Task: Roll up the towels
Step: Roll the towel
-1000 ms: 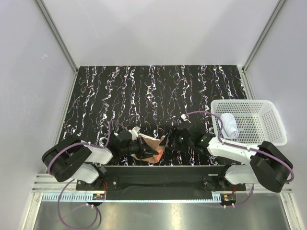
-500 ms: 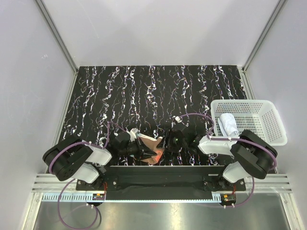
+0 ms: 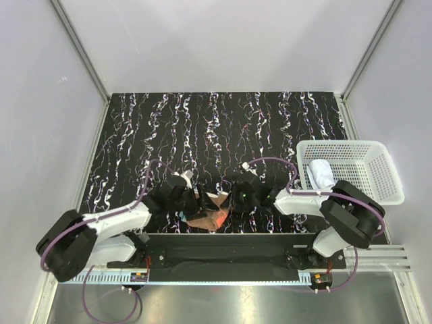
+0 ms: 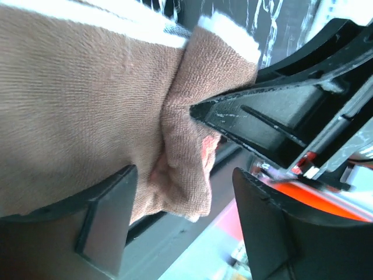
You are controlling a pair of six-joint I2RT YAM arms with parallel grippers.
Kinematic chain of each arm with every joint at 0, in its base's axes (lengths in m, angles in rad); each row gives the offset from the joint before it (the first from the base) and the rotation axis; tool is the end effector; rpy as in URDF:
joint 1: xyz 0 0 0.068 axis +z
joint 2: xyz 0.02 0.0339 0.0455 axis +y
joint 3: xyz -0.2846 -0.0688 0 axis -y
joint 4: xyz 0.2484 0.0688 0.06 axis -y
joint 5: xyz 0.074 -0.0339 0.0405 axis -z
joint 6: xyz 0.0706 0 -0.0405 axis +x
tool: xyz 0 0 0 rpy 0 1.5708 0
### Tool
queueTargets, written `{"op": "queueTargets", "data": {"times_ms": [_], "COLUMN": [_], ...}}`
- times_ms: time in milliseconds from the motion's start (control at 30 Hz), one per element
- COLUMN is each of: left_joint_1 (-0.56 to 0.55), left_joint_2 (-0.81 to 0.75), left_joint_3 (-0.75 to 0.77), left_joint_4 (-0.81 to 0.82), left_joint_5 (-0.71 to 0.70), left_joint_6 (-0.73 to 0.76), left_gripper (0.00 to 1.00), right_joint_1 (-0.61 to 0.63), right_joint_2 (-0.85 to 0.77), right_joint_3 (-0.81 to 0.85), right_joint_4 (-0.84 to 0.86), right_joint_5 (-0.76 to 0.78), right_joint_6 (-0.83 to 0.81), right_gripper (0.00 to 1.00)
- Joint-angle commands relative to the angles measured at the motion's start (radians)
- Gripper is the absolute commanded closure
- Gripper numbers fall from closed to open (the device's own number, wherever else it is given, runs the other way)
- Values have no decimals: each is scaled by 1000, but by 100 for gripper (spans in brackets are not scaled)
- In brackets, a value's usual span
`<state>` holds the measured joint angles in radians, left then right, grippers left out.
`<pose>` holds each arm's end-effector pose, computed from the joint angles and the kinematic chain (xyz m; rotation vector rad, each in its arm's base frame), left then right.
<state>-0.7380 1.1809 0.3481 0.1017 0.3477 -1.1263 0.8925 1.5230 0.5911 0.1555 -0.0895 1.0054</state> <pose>0.1524 -0.1711 0.1396 -0.3062 2.6298 -1.2223 0.1869 0.2420 0.1330 0.0974 2.5855 0.9495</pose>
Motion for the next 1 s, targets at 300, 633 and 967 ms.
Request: {"op": "queueTargets", "data": {"times_ms": [300,633,967], "left_joint_1": [-1,-1,-122], "left_joint_2": [-123,132,114], "left_joint_3": [57,201,474], "left_joint_4": [-384,-257,-424], "left_joint_5": [-271,-303,-493], "left_joint_6": [180,316,497], "left_gripper": [27,30,30], "right_joint_1": [26,25,36], "right_joint_2": [-102,-329,-273], "right_joint_3": [50,3,13], "right_joint_4": [-269,-523,-499], "right_joint_5": [192,304,249], "right_joint_6": [-56,-25,-34], "right_gripper": [81,81,81]}}
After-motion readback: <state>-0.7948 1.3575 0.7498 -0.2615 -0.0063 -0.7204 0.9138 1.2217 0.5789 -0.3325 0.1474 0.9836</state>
